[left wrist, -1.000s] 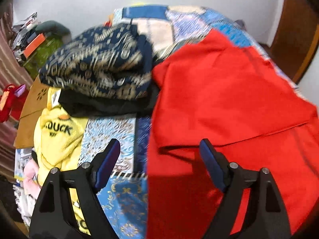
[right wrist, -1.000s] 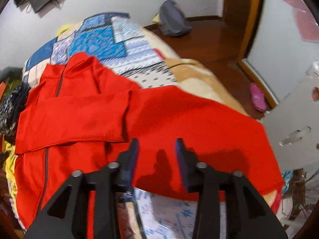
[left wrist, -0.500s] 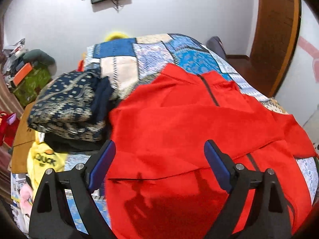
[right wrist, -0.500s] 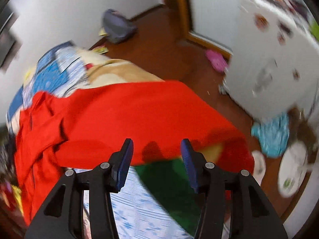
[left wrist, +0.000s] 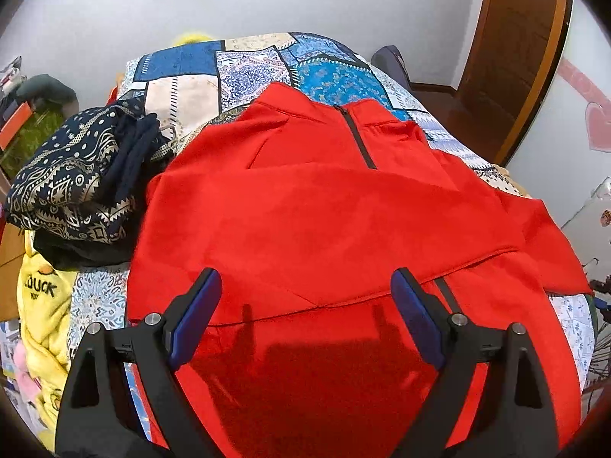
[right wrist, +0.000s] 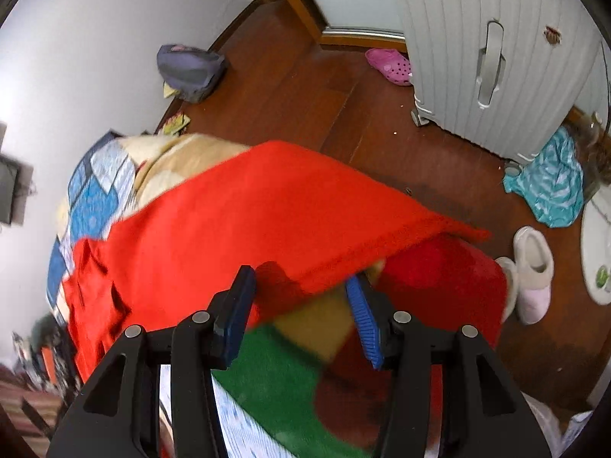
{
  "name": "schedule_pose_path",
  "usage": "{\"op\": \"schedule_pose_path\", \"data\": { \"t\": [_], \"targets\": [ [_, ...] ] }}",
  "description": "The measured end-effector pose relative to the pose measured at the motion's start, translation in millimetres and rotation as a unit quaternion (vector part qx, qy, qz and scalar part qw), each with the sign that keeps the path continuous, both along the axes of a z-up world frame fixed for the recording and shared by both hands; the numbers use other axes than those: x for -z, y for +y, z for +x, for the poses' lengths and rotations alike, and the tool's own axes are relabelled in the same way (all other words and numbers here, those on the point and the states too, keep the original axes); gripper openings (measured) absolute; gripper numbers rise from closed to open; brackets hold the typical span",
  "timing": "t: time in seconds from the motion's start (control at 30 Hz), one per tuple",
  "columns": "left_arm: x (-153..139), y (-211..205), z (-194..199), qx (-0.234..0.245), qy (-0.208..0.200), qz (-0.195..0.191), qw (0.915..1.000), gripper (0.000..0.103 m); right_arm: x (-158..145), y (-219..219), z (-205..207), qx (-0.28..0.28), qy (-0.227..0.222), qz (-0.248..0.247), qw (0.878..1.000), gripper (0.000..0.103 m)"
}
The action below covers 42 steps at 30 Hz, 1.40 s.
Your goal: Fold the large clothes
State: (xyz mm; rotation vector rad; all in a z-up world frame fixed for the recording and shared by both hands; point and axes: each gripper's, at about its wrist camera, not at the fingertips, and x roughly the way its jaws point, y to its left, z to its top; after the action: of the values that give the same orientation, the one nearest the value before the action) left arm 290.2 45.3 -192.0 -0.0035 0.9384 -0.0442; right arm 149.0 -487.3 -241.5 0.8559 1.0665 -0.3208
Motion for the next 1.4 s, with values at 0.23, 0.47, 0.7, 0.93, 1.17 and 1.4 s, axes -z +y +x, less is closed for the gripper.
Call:
{"op": "schedule_pose_path", "data": {
  "t": [0.23,0.47,0.7,0.93,1.17,1.4],
  "targets": [
    [7,4,-4,-0.01,0.01,0.012,0.9998,0.09,9,-3,25,0.023,-0.006,-0.026,0.999,0.049],
    [11,7,-9,-0.013,0.008,0.019,0.9997,0.09,-11,10,51,-0.027,-0.009,-0.092,0.995,0.016],
    [7,15,-14,-0.017,-0.004,0.016,0.9997,0.09,-90,47,78,-0.082,-0.101,-0.162,0.978,0.01],
    [-3,29,-25,-0.024,-0.023,0.009,0.9994,0.09,-179,118,112,-0.16,-0.204,-0.185,0.948,0.009],
    [-15,50,-38,-0.038,-0.042,0.003,0.9984,0.09,-215,216,132,-0.262,-0.265,-0.176,0.911,0.008],
    [-21,73,-49,-0.06,-0.052,-0.003,0.9968,0.09,-191,326,148,-0.381,-0.247,-0.148,0.878,0.008]
  ]
}}
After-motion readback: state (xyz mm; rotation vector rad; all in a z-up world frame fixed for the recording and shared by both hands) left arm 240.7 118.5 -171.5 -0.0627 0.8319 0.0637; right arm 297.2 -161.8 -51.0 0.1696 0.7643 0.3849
